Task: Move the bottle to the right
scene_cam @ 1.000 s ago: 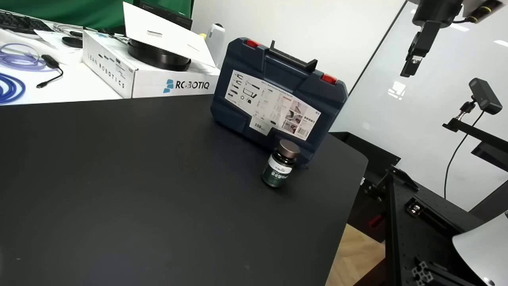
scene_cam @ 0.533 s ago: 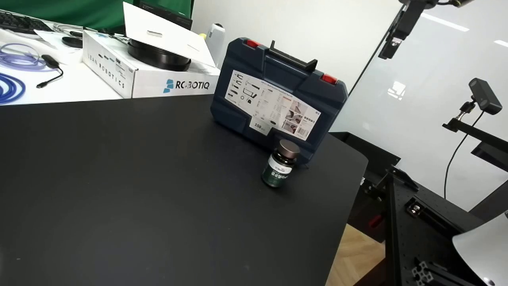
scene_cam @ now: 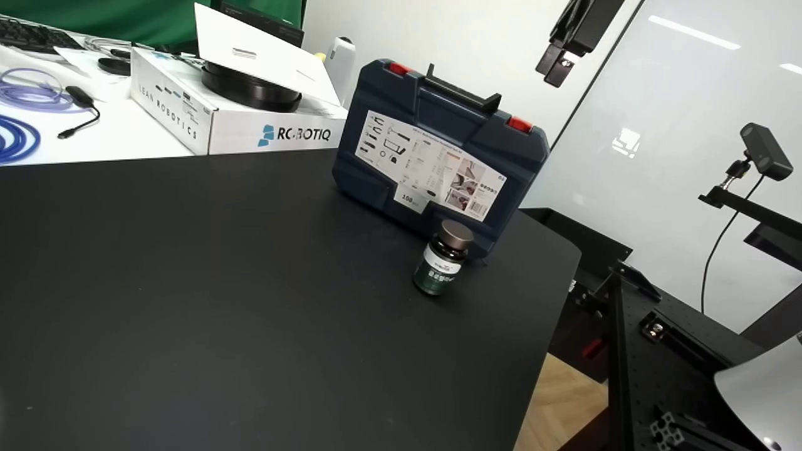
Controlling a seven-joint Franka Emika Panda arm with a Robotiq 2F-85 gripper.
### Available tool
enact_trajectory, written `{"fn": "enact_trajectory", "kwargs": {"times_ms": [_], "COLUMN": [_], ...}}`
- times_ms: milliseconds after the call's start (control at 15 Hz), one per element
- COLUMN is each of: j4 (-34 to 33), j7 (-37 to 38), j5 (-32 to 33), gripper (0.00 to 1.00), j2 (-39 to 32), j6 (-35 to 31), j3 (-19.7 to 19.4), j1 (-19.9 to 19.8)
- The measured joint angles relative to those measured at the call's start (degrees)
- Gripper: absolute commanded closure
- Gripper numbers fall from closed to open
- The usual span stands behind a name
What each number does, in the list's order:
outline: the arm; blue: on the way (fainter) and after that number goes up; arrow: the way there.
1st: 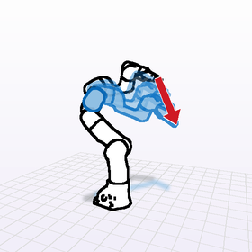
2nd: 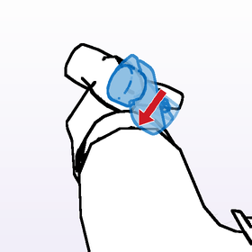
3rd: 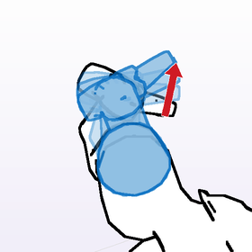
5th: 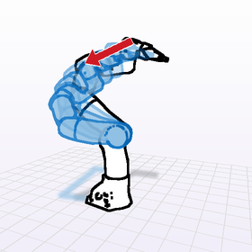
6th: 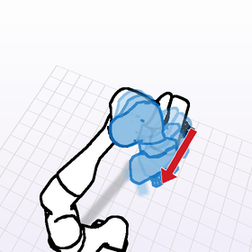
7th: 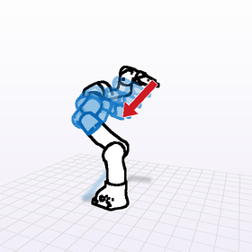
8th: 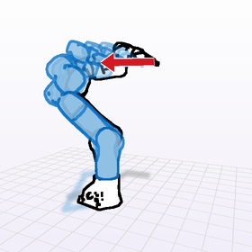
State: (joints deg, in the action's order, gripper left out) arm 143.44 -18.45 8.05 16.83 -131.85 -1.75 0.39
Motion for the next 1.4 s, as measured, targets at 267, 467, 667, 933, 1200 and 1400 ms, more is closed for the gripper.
{"fn": "enact_trajectory", "kwargs": {"times_ms": [267, 467, 667, 933, 1200, 1400], "j4": [0.0, 0.0, 0.0, -0.3, -0.4, -0.4], "j7": [-0.7, -2.7, -6.4, -9.7, -9.8, -9.8], "j5": [-0.4, -2.2, -5.0, -6.7, -6.9, -6.9], "gripper": [0.00, 0.00, 0.00, 0.00, 0.00, 0.00], "j2": [-5.5, -9.9, -14.3, -19.4, -21.3, -21.1], "j6": [-5.2, -9.4, -13.4, -16.4, -16.8, -16.8], "j3": [0.8, 0.8, 0.8, 1.1, 1.4, 1.4], "j1": [1.2, 1.5, 1.6, 1.5, 1.3, 1.3]}}
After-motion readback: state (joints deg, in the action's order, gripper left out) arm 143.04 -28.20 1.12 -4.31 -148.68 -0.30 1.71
